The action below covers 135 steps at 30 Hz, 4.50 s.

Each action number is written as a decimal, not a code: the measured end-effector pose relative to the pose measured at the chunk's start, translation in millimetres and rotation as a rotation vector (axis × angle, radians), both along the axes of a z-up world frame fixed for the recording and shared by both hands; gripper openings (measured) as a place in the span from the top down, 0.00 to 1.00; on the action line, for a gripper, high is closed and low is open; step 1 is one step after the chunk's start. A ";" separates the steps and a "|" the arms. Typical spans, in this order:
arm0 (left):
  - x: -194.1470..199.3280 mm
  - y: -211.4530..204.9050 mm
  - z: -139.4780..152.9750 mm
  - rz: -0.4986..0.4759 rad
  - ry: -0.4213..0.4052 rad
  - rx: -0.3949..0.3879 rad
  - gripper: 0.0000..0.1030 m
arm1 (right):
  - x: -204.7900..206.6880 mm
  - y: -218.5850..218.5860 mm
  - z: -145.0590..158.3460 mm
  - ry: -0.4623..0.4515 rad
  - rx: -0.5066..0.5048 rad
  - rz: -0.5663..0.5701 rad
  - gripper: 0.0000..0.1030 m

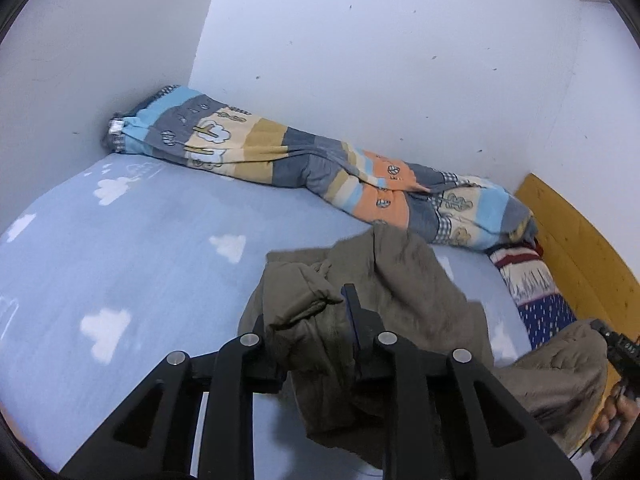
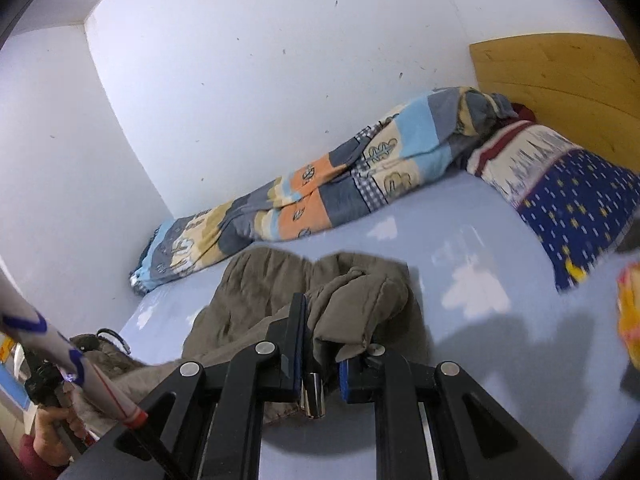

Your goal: Fold large clothes

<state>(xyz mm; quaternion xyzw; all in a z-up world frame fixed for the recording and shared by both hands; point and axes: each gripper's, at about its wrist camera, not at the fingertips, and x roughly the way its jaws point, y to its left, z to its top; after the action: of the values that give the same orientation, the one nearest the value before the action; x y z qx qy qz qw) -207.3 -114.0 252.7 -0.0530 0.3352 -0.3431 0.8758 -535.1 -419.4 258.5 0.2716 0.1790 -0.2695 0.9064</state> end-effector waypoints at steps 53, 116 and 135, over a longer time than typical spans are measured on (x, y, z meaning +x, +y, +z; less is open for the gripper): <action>155.7 -293.2 -162.7 -0.200 0.116 0.339 0.32 | 284.9 -144.5 -174.1 0.441 0.031 0.186 0.50; 14.2 -179.8 -159.2 -0.149 -0.017 0.318 0.31 | 172.1 -82.3 -194.9 0.406 0.249 -0.047 0.48; 14.0 -176.6 -144.2 -0.075 -0.144 0.381 0.31 | 218.8 16.0 -160.9 0.476 -0.107 0.139 0.48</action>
<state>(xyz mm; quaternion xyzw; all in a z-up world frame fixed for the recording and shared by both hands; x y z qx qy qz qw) -193.3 -290.6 108.6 0.1507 0.3324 -0.3088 0.8783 -316.3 -403.4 97.6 0.1391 0.3913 -0.2720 0.8681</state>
